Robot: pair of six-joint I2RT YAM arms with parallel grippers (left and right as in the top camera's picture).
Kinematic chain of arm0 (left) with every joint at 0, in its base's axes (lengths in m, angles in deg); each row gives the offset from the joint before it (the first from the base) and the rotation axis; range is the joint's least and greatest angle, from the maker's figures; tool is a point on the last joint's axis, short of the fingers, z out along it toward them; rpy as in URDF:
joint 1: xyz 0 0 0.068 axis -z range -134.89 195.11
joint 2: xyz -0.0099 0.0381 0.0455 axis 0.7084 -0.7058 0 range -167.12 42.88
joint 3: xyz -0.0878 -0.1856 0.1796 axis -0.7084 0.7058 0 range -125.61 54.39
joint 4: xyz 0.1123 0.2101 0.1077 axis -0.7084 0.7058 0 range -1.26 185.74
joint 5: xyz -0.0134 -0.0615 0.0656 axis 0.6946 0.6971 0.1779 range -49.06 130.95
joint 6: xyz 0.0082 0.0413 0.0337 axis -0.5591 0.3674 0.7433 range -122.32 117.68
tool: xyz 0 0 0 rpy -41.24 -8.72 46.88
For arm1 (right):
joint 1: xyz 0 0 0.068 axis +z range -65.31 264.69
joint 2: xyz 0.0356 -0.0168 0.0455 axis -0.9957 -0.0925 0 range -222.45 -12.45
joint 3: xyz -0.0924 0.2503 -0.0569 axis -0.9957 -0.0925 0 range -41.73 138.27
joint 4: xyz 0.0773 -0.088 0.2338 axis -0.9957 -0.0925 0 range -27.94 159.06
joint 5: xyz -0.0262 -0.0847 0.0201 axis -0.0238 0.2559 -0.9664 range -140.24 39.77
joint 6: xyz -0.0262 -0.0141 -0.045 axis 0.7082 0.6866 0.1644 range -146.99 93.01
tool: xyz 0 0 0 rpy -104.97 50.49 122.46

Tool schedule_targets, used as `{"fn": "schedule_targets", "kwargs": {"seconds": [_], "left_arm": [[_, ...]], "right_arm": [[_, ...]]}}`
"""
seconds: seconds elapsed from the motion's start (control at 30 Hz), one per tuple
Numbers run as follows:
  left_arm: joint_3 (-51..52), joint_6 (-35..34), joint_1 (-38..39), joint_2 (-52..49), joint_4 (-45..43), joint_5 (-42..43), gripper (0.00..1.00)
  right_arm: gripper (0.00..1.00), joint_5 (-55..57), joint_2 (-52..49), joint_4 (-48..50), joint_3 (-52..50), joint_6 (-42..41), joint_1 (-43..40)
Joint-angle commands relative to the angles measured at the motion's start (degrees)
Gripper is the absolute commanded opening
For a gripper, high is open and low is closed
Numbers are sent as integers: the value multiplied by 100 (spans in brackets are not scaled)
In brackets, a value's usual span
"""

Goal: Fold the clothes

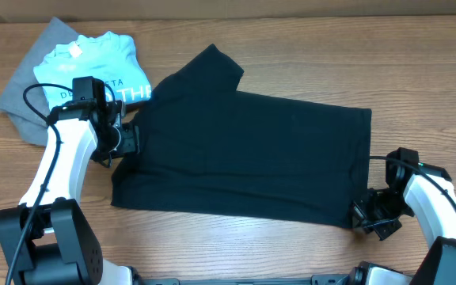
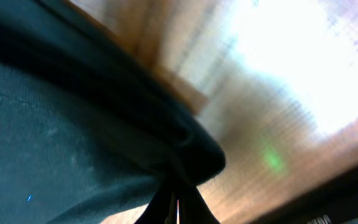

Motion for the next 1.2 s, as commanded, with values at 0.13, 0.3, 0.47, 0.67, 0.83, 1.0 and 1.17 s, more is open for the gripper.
{"fn": "schedule_targets", "kwargs": {"seconds": [0.13,0.3,0.47,0.67,0.83,1.0,1.17], "left_arm": [[24,28,4,31,-31,0,64],[24,52,4,31,-33,2,64],[24,52,7,31,-33,4,65],[15,138,7,35,-24,94,63],[-317,249,9,85,208,428,59],[-1196,608,177,210,448,1040,68],[-1687,673,680,127,4,1036,84]], "right_arm": [[4,15,-11,-267,118,-601,-120],[4,-9,-11,-289,118,-575,-120],[30,-166,-9,-249,125,-577,-120],[31,-133,33,129,448,-352,-166],[31,-164,170,33,1366,269,-210],[44,-601,184,142,2603,1086,-205],[49,-787,149,892,3121,1141,-205]]}}
